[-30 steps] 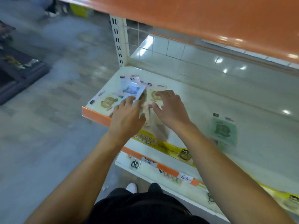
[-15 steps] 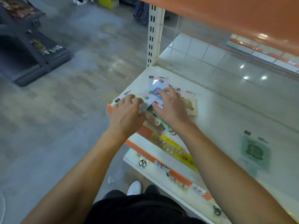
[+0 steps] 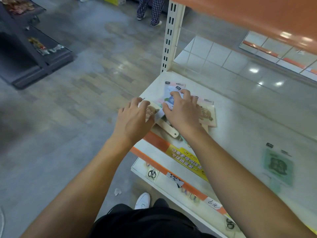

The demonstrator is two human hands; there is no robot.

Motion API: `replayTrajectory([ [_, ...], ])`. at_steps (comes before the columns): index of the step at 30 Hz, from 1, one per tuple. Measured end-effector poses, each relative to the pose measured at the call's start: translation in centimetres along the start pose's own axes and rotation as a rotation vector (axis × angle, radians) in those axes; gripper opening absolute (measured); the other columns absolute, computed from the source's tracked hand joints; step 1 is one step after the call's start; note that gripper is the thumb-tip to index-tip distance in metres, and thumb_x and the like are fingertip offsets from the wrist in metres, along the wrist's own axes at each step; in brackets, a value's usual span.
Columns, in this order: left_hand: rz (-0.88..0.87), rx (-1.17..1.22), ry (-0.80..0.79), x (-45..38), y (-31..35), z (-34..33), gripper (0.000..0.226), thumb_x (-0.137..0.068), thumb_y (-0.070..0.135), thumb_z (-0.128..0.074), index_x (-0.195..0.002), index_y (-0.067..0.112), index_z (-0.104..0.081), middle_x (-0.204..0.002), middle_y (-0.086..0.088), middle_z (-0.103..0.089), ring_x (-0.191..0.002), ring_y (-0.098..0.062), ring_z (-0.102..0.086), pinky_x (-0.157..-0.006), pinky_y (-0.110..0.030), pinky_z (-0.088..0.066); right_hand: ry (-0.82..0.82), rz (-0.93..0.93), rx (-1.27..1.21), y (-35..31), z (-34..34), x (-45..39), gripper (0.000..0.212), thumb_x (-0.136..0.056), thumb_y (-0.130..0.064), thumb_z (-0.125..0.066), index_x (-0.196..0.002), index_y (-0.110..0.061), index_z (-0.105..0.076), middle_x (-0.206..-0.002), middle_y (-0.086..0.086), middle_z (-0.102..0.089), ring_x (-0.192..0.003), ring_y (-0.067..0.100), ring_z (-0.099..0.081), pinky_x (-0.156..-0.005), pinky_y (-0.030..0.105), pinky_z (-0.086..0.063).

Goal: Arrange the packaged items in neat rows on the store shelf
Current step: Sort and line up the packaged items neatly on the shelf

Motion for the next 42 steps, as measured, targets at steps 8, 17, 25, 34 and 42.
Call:
replayTrajectory([
  [8, -0.011, 0.011, -0.006, -0.2, -1.3, 0.4, 0.045, -0.09, 0.041, -0.055, -0.128, 0.017, -0.051, -0.135, -0.008, -0.047, -0.113, -0.033, -0.051, -0.085, -0.041, -0.039, -0.069, -0.125, 0.099, -1.5, -1.0, -1.4, 0.062, -0.091, -0.06, -0.047, -0.139, -0.021, -0.044, -0.143, 0.01, -0.035, -0.121, 0.045, -0.037, -0.092, 0.047, -0.039],
  [17, -0.014, 0.017, -0.042, -0.1, -2.1, 0.6, 0.046, -0.092, 0.043, -0.051, -0.131, 0.017, -0.048, -0.138, -0.006, -0.043, -0.117, -0.032, -0.047, -0.09, -0.042, -0.038, -0.095, -0.135, 0.197, -2.1, -2.0, -1.8, 0.061, -0.091, -0.059, -0.044, -0.139, -0.021, -0.046, -0.145, 0.011, -0.038, -0.128, 0.046, -0.032, -0.102, 0.049, -0.031],
  [25, -0.041, 0.018, -0.057, -0.5, -1.8, 0.3, 0.043, -0.092, 0.039, -0.051, -0.128, 0.017, -0.049, -0.138, -0.006, -0.043, -0.119, -0.032, -0.046, -0.091, -0.041, -0.038, -0.022, -0.117, 0.095, -2.0, -1.6, -1.1, 0.055, -0.085, -0.049, -0.048, -0.131, -0.018, -0.053, -0.135, 0.008, -0.046, -0.12, 0.038, -0.037, -0.098, 0.046, -0.037],
  [34, -0.105, 0.044, -0.045, -0.9, 0.7, 0.0, 0.041, -0.088, 0.034, -0.058, -0.124, 0.016, -0.052, -0.137, -0.009, -0.045, -0.121, -0.034, -0.048, -0.092, -0.044, -0.038, 0.067, -0.126, -0.017, -0.7, 0.3, -0.1, 0.052, -0.084, -0.047, -0.054, -0.128, -0.019, -0.055, -0.133, 0.006, -0.047, -0.12, 0.033, -0.035, -0.088, 0.044, -0.044],
  [42, -0.257, 0.071, -0.048, -0.8, 6.3, -1.1, 0.041, -0.086, 0.032, -0.057, -0.123, 0.012, -0.054, -0.128, -0.011, -0.051, -0.11, -0.037, -0.054, -0.084, -0.046, -0.043, 0.125, -0.209, -0.015, 4.4, 4.2, 2.0, 0.051, -0.084, -0.048, -0.058, -0.126, -0.018, -0.056, -0.132, 0.005, -0.045, -0.124, 0.033, -0.034, -0.088, 0.043, -0.04],
])
Point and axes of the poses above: each hand's wrist, its own x-axis away from the middle knuckle, its own z-axis out of the back of the hand, y = z × x, the point moved 5 cm from there along -x, towards the middle knuckle
